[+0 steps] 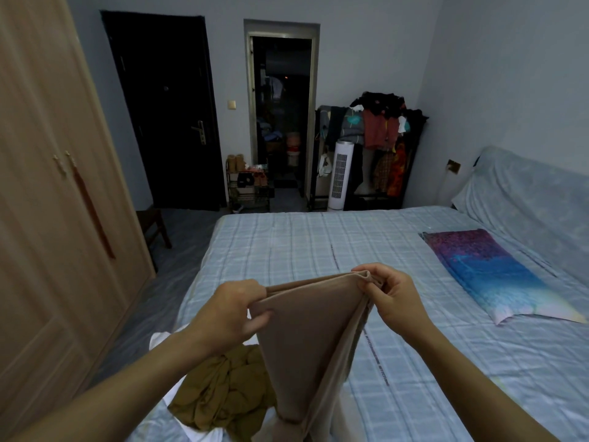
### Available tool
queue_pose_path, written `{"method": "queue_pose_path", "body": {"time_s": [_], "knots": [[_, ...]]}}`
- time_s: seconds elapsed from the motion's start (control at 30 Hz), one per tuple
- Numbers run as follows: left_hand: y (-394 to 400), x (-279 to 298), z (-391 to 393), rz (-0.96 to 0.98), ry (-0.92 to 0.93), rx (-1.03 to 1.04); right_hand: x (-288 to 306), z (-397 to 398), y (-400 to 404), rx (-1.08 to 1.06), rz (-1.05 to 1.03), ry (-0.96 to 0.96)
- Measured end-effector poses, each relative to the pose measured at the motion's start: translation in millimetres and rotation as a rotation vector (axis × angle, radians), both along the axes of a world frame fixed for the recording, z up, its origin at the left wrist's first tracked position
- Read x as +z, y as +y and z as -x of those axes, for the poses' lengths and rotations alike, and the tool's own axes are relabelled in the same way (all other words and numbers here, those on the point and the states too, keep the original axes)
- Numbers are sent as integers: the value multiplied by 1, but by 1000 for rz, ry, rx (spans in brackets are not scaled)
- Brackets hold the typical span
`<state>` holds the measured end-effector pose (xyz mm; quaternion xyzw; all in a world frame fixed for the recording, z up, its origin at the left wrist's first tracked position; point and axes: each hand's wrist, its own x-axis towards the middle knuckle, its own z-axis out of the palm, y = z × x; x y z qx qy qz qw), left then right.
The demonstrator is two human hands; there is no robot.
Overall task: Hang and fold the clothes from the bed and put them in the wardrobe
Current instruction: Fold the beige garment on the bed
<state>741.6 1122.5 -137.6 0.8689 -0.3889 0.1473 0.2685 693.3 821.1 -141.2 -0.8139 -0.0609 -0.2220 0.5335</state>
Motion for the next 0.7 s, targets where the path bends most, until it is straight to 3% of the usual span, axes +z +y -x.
{"method": "queue_pose_path", "body": {"time_s": [0.23, 0.53, 0.7], "knots": [[-21, 31, 0, 250, 15, 34, 5, 3, -12, -154, 304, -63], [-42, 69, 15, 387, 198, 219, 30, 7, -20, -144, 214, -74], [-42, 86, 40, 436, 138, 235, 46, 23, -19, -127, 178, -116]]}}
